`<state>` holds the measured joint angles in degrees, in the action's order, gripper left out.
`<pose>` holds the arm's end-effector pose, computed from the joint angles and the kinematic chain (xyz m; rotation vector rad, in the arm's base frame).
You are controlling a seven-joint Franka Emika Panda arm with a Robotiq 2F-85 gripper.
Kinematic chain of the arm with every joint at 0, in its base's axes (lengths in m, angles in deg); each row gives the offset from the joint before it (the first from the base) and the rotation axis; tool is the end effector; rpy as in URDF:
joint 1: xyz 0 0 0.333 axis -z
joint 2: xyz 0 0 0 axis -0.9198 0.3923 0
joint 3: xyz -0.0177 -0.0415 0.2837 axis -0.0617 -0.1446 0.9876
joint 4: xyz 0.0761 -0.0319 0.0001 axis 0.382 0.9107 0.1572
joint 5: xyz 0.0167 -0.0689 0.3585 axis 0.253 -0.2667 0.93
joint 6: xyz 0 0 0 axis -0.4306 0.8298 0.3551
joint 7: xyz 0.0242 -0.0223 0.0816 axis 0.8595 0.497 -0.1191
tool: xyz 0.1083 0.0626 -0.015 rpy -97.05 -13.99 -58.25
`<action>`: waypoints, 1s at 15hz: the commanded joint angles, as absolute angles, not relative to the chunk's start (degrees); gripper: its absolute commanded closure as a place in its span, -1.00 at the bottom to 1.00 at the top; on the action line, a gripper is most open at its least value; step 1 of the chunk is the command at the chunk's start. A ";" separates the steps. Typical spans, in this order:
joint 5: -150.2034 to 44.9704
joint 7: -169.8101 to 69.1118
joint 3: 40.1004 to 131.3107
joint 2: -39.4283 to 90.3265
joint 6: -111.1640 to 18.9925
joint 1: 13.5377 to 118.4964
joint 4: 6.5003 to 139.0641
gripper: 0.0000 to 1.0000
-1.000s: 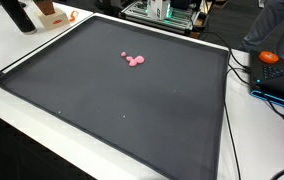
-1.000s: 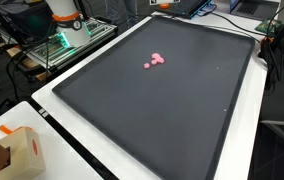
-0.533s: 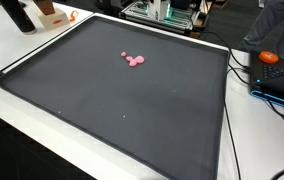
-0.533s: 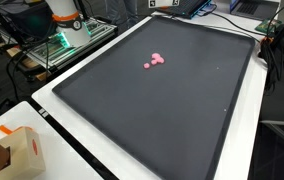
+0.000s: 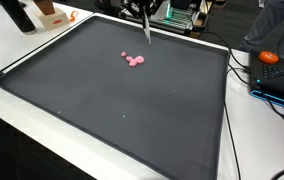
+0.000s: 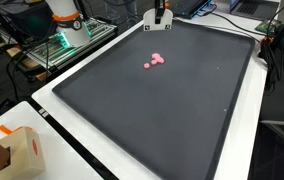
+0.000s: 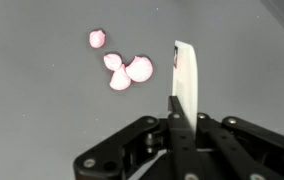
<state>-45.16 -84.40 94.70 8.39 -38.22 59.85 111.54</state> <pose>0.4712 0.1049 0.3207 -2.8968 -1.0174 0.0883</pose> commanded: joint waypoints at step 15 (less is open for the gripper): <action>-53.92 -87.27 95.22 19.72 -54.97 62.92 116.53 0.98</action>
<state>-51.92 -85.99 94.71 18.68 -52.84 61.60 115.73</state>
